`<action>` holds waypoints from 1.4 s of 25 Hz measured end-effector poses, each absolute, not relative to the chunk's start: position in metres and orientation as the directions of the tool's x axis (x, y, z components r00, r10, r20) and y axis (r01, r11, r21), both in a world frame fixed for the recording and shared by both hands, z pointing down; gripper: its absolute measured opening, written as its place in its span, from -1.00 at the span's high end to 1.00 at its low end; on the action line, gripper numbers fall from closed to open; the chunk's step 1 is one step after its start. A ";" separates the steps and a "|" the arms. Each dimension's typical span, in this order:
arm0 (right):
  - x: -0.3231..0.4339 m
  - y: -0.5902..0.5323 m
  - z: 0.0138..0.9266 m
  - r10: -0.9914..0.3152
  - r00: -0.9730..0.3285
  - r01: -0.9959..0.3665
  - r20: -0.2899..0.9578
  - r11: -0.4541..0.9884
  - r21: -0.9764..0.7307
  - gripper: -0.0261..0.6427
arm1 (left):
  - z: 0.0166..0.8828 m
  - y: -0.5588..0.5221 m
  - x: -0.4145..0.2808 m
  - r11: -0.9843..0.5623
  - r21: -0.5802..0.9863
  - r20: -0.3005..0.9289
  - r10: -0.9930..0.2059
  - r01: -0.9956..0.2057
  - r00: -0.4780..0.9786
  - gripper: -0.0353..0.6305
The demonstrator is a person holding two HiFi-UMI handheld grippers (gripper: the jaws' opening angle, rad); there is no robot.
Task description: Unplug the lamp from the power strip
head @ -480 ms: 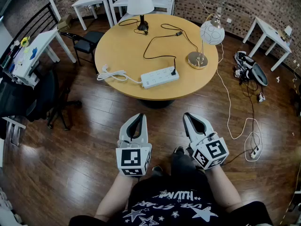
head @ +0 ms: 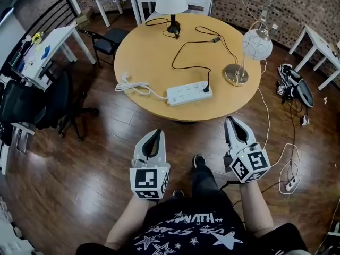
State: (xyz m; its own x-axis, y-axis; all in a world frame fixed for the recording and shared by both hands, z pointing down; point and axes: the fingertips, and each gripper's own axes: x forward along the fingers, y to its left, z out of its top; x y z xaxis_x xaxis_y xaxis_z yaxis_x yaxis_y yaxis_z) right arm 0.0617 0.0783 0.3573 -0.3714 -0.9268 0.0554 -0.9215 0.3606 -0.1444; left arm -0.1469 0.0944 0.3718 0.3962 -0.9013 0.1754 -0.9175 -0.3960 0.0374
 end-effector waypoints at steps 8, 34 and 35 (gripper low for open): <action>0.078 0.003 0.380 -0.899 -0.425 -0.903 0.109 0.413 -0.114 0.90 | 0.375 0.029 -0.119 -0.367 0.025 0.193 -0.911 -0.930 0.364 0.89; 0.094 -0.102 0.460 -0.660 -0.707 -0.704 0.254 0.689 -0.170 0.90 | 0.441 -0.076 -0.039 -0.269 -0.031 0.330 -0.912 -0.963 0.245 0.89; 0.093 -0.103 0.464 -0.659 -0.706 -0.705 0.259 0.687 -0.175 0.90 | 0.446 -0.077 -0.041 -0.267 -0.050 0.338 -0.911 -0.962 0.235 0.89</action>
